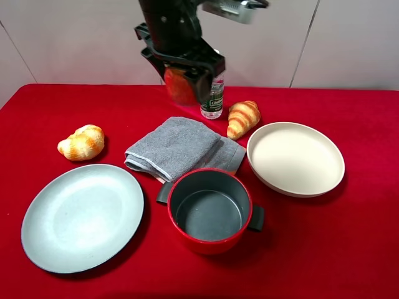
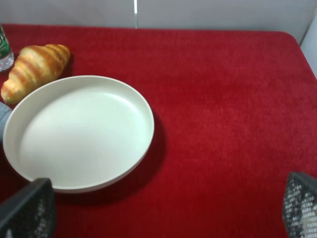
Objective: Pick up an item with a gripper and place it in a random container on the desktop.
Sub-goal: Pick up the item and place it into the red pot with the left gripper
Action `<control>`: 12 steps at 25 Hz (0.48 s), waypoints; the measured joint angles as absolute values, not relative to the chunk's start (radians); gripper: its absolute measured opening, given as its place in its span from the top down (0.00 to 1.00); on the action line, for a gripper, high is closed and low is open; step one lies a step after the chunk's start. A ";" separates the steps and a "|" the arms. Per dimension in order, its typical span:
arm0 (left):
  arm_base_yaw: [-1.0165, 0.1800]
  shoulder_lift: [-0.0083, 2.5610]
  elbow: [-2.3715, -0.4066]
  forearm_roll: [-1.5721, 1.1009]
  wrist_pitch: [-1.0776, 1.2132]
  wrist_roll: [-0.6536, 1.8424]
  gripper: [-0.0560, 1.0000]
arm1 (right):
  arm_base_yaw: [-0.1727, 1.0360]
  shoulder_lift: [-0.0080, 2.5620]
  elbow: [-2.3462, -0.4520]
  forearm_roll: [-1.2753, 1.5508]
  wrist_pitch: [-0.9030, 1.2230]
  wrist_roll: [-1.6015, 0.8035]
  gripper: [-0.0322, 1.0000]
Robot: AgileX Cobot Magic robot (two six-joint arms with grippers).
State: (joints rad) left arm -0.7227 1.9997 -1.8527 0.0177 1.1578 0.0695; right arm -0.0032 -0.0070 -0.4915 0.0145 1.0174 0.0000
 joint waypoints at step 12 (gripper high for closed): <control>-0.882 1.999 -1.842 0.020 1.158 0.042 0.28 | -0.003 -0.007 -0.492 0.015 1.017 0.000 0.30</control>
State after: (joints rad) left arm -0.8816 1.9988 -1.8418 0.0195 1.1578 0.0424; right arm -0.0032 -0.0070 -0.4915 0.0145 1.0174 0.0000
